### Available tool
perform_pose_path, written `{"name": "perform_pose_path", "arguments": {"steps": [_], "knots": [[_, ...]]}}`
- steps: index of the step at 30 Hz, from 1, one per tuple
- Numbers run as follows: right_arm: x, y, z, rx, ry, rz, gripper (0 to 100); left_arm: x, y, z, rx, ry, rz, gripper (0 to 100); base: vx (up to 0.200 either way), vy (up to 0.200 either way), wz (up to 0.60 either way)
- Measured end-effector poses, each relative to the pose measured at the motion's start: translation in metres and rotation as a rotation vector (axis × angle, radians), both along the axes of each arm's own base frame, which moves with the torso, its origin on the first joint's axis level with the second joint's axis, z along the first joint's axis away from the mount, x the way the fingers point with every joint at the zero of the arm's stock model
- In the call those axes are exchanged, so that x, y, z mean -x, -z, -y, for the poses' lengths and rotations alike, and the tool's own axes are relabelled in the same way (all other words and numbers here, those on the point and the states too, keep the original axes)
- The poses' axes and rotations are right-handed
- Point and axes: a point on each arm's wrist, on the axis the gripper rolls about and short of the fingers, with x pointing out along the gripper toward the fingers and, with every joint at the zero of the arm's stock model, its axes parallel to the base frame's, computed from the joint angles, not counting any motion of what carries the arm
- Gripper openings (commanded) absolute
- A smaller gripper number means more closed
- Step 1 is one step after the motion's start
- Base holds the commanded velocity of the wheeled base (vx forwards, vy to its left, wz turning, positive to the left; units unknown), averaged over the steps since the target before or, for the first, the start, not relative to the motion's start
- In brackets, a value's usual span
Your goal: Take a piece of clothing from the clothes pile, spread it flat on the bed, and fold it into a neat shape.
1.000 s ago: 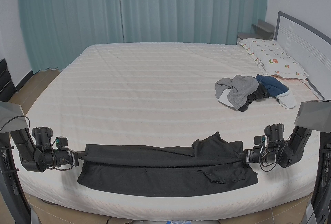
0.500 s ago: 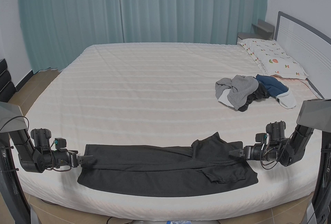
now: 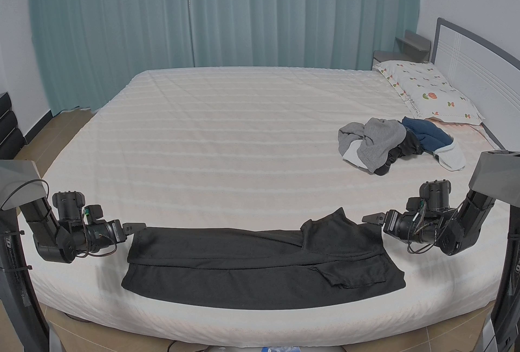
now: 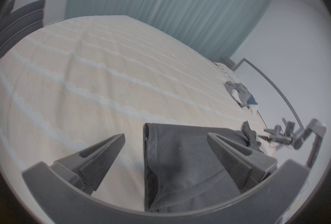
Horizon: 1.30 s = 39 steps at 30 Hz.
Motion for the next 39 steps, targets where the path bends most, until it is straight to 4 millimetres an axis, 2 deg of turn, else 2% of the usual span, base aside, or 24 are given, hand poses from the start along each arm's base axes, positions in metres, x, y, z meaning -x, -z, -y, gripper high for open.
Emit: {"name": "perform_pose_path", "arguments": {"steps": [8,16,23,34,35,39], "knots": [[-0.007,0.005,-0.005,-0.120,0.083,0.008,100,-0.019,0.002,0.025,0.072,-0.159,-0.172,100,0.000,0.000,0.00],[0.001,0.013,-0.004,-0.103,0.082,0.015,100,-0.034,-0.004,0.031,0.072,-0.162,-0.156,100,0.000,0.000,0.00],[0.000,0.013,0.008,-0.118,0.121,0.041,100,-0.031,-0.001,0.032,0.084,-0.174,-0.179,100,0.000,0.000,0.00],[-0.013,0.029,0.003,-0.160,0.134,0.030,100,-0.027,0.004,0.029,0.120,-0.219,-0.210,100,0.000,0.000,0.00],[-0.013,0.030,0.002,-0.161,0.133,0.028,100,-0.027,0.005,0.028,0.121,-0.222,-0.211,0,0.000,0.000,0.00],[-0.013,0.034,0.001,-0.161,0.132,0.024,100,-0.026,0.006,0.023,0.124,-0.236,-0.216,0,0.000,0.000,0.00]]}}
